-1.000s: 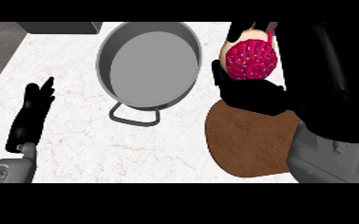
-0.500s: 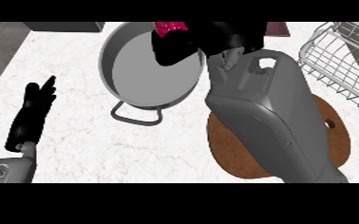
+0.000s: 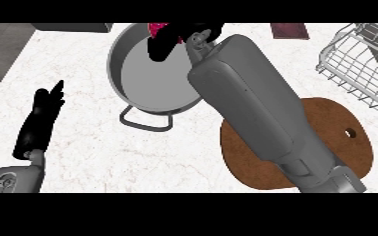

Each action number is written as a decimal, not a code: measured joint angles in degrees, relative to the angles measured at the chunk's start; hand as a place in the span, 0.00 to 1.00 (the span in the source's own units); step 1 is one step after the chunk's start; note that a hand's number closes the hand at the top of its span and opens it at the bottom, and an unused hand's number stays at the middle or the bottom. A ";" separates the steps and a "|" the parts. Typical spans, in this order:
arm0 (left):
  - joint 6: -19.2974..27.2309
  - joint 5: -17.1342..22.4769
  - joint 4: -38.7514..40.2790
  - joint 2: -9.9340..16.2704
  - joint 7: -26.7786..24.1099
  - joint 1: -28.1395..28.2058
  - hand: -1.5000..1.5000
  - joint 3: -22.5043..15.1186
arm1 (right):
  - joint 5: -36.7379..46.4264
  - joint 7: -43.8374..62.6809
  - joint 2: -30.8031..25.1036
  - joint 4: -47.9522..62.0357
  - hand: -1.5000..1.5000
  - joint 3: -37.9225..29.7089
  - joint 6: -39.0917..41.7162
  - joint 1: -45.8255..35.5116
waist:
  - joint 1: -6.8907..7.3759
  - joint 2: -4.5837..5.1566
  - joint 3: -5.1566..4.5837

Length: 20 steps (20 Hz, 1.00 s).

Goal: Pick the cupcake from the cutting board and place it in the pot

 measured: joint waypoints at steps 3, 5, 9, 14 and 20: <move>-0.59 0.01 -0.11 0.40 0.74 -0.86 0.50 0.23 | -5.25 0.12 0.06 5.51 0.00 2.68 -4.06 -0.32 | 0.35 0.07 0.00; -0.88 0.08 0.04 0.41 0.88 -1.36 0.50 0.42 | -8.71 -1.17 0.06 8.67 0.00 4.36 -7.56 -0.42 | 0.44 0.10 0.01; -0.82 -0.32 -0.31 -0.10 0.48 -1.06 0.50 0.09 | -15.45 -5.51 0.06 12.43 0.00 4.32 -15.20 -0.75 | 1.01 0.26 0.02; -0.91 -0.25 0.46 0.06 0.44 -1.47 0.50 0.80 | -21.79 -11.27 0.08 12.78 0.00 1.46 -26.20 0.25 | 0.73 0.25 0.05; -1.41 0.16 -0.11 0.51 0.87 -0.43 0.50 1.94 | -25.05 -17.13 -0.01 11.87 0.00 -3.18 -35.52 2.60 | -0.73 -0.12 0.07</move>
